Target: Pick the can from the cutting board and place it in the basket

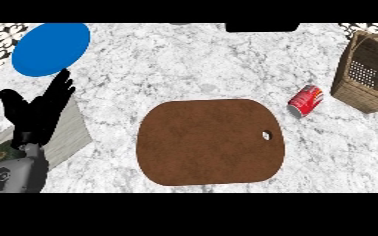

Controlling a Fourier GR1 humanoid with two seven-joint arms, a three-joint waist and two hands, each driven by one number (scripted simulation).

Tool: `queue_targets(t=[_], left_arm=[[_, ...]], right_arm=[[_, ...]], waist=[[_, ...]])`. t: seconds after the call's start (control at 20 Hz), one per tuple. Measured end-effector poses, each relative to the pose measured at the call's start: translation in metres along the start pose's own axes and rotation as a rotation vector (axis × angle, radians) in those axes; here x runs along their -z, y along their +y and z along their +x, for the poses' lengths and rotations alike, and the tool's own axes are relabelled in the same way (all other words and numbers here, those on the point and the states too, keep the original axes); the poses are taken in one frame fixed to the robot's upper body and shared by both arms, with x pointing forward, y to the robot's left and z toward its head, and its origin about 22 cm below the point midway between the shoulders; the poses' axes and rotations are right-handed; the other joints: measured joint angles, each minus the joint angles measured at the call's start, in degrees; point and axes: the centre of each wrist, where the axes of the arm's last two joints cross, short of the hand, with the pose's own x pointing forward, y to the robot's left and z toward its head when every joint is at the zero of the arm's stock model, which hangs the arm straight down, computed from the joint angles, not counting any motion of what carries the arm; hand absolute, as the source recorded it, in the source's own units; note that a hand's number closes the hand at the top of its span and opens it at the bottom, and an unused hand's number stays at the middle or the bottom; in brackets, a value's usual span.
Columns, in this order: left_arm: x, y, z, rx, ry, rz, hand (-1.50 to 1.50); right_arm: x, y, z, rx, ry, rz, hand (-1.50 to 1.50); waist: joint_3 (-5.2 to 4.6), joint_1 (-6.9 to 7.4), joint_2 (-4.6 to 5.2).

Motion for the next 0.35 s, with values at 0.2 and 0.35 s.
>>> queue_targets(t=[0.2,0.35], left_arm=[[-0.001,-0.002,0.001,0.002,0.004,0.006,0.0],[0.002,0.002,0.004,-0.001,-0.002,0.013,0.0]], right_arm=[[0.012,-0.057,-0.017,-0.021,0.023,0.065,-1.5],[0.017,-0.096,-0.028,-0.038,0.037,0.119,-1.5]], waist=[[0.01,-0.45,0.01],[0.0,-0.61,0.04]])
